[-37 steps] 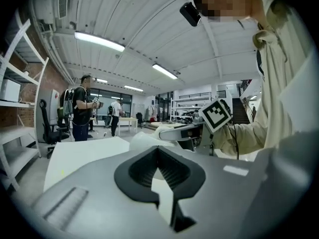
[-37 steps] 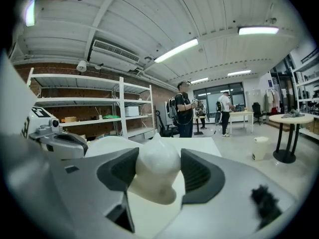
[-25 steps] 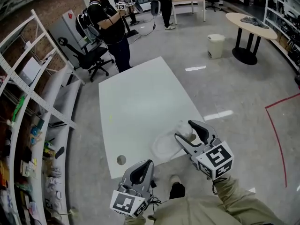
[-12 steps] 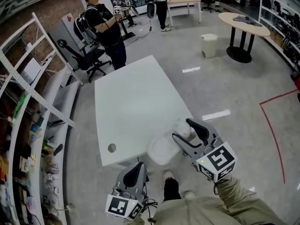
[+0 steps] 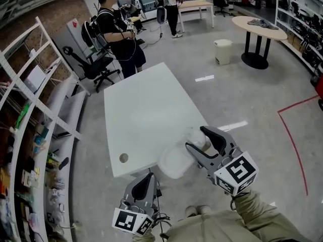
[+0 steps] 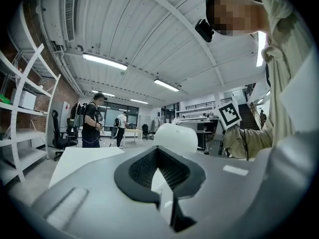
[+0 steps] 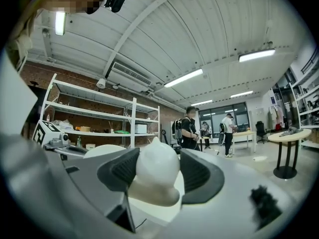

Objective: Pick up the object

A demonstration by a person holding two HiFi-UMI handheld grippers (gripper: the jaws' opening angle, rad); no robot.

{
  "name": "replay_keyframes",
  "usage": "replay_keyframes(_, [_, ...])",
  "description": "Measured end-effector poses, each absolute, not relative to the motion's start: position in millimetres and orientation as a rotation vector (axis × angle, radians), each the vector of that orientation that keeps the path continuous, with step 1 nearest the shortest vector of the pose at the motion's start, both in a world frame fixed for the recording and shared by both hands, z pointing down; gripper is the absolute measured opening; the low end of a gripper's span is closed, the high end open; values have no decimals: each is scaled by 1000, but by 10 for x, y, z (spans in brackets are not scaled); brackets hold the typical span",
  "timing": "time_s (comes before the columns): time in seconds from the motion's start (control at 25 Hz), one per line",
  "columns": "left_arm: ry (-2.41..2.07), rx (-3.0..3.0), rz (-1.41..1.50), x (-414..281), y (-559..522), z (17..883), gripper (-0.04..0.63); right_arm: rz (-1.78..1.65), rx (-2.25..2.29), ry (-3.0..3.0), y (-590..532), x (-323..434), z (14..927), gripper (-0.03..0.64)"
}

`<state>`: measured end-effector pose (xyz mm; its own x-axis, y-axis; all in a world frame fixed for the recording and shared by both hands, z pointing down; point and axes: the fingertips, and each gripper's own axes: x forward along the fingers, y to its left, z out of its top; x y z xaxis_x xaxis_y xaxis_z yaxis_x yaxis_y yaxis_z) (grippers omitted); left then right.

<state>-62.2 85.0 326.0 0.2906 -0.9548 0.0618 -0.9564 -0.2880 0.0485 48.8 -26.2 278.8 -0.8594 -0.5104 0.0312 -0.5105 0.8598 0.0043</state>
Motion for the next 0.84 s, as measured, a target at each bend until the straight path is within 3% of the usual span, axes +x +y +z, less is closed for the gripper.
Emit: replay_keyframes(0.84, [-1846, 2455, 51, -830, 1036, 3241, 5, -12, 796, -3015, -76, 253, 2749, 268])
